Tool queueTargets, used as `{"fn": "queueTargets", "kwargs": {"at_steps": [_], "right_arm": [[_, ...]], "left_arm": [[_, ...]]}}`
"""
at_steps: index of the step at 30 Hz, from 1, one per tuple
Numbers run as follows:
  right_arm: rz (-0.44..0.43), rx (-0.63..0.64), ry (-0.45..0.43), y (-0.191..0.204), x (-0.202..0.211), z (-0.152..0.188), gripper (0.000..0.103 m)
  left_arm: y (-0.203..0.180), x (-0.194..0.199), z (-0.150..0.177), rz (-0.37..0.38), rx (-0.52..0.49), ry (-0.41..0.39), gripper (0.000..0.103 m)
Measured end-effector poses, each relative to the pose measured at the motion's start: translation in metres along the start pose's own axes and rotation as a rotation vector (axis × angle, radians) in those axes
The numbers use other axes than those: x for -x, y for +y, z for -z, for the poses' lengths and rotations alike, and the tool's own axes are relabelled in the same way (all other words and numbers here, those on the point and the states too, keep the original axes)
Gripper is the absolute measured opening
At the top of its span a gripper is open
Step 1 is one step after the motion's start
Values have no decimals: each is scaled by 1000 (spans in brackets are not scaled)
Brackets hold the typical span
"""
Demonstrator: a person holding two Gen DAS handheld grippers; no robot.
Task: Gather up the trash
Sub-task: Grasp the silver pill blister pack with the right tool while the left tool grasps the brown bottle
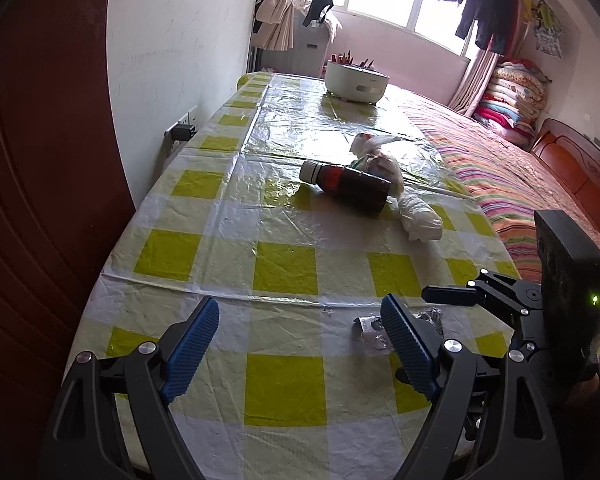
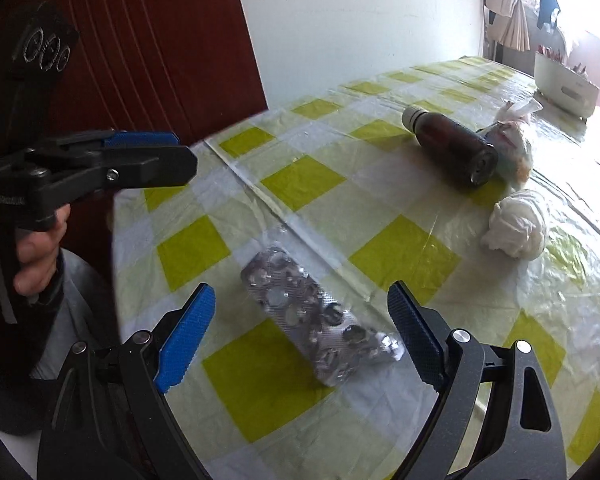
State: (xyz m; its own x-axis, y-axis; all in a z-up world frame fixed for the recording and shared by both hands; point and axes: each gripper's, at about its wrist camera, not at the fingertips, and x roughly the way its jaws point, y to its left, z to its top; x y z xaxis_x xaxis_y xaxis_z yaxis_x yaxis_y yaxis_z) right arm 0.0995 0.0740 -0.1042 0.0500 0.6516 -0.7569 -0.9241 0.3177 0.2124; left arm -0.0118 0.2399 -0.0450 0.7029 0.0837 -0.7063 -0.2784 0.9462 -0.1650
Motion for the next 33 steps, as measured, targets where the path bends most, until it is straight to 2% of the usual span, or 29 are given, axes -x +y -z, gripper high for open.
{"fn": "queueTargets", "kwargs": {"at_steps": [4,7,8,9,16,22,25,28,33], "right_arm": [[25,22,70,-1,-9,0,75],[74,71,80,5,-7,0,54],[87,71,79,4,-5,0,40],[87,58,76,1,-3,0,38],[83,-45,39,-16,22,13,37],[45,-149,-70,-28,54,11,37],[45,-182,-112,-37,63,11,37],[47,-218,-144,-47,74,17,37],[23,-281,-195,-63,96,26,38]], "left_arm": [[-3,-8,-2,-4,2,15,81],[-5,-13,-5,-7,5,23,81],[-7,-16,-6,-8,6,30,81],[-8,-19,-7,-10,7,35,81],[-17,-40,-26,-5,39,73,81],[-20,-72,-57,45,212,161,81],[-32,-85,-78,28,265,172,81],[-45,-97,-95,-28,274,179,81],[-57,-131,-123,-99,333,258,81]]}}
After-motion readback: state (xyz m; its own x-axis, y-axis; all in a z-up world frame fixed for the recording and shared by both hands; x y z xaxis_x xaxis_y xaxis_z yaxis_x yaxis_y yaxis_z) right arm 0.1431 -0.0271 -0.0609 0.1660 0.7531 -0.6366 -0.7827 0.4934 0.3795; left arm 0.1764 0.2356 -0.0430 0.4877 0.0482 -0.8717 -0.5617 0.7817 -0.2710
